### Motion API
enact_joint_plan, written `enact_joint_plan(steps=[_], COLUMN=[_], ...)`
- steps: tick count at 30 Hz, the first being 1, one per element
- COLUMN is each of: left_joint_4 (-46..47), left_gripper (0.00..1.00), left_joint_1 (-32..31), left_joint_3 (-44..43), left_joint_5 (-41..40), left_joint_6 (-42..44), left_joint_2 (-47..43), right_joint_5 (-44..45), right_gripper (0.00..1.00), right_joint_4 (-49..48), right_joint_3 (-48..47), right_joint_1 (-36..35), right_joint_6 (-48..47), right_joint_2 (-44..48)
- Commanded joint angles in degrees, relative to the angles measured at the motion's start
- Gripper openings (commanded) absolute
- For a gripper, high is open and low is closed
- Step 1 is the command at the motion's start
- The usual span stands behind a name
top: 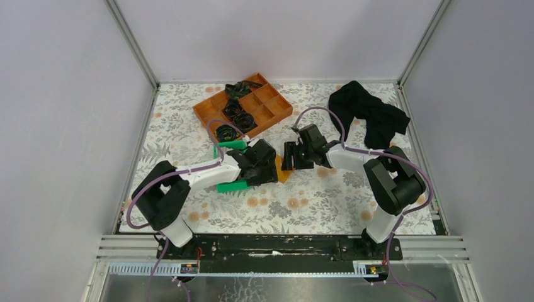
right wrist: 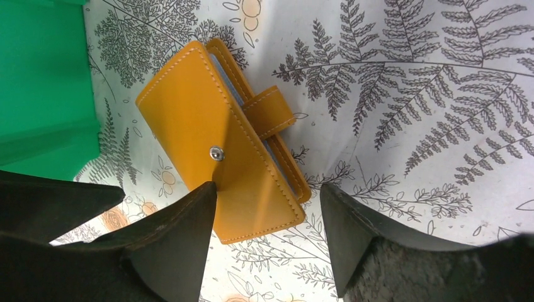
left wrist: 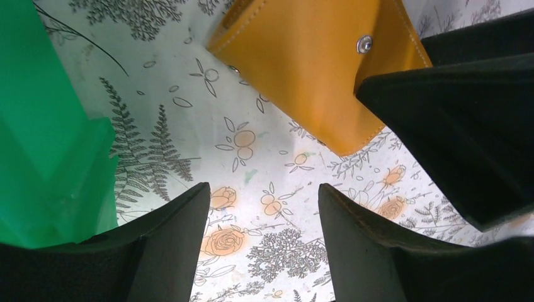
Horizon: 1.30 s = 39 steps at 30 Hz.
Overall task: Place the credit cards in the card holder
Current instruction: Adjust the card holder at the center of the board.
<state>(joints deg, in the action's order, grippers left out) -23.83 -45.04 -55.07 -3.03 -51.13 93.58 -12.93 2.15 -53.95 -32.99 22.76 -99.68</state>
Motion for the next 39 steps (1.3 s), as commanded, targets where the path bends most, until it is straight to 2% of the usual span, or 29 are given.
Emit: enact_joint_plan(steps=[1, 3, 5, 8, 11, 16, 21, 28, 34, 39], left_joint_4=[0.7, 0.9, 1.9, 3.4, 4.9, 5.9, 9.6, 11.2, 10.5, 10.9], left_gripper=[0.72, 0.72, 0.72, 0.72, 0.72, 0.72, 0.72, 0.72, 0.72, 0.72], left_joint_1=[1.6, 2.2, 2.9, 3.9, 5.1, 5.9, 5.9, 4.6, 1.7, 1.3], left_joint_3=[0.9, 0.8, 0.9, 1.0, 0.8, 0.1, 1.4, 0.8, -0.9, 0.1], left_joint_5=[-4.9, -6.6, -7.7, -9.0, -9.1, -8.1, -5.0, -1.8, -0.4, -1.7], left_joint_6=[-1.9, -2.4, -2.8, -3.3, -3.1, -2.1, -1.5, 1.2, 3.5, 3.0], left_joint_2=[0.3, 1.0, 1.8, 2.9, 4.0, 5.7, 5.6, 7.3, 8.8, 5.0], right_joint_5=[1.0, 2.1, 2.3, 2.7, 3.4, 4.6, 8.5, 13.9, 25.3, 32.3], right_gripper=[0.68, 0.64, 0.53, 0.22, 0.01, 0.0, 0.0, 0.0, 0.0, 0.0], right_joint_4=[2.0, 3.2, 3.7, 4.3, 4.9, 5.0, 4.7, 5.3, 9.2, 9.4], right_joint_3=[-1.5, -2.2, -2.0, -1.1, 0.6, 4.3, 10.8, 14.3, 14.3, 18.9], right_joint_1=[-1.8, -2.8, -3.1, -3.1, -3.1, -3.2, -4.2, -9.8, -18.4, -19.7], right_joint_6=[-1.6, -1.9, -1.8, -1.3, -0.4, 3.9, 10.9, 18.8, 27.7, 35.0], right_joint_2=[-2.7, -3.8, -4.5, -4.6, -3.8, 0.9, 9.8, 16.4, 20.5, 24.6])
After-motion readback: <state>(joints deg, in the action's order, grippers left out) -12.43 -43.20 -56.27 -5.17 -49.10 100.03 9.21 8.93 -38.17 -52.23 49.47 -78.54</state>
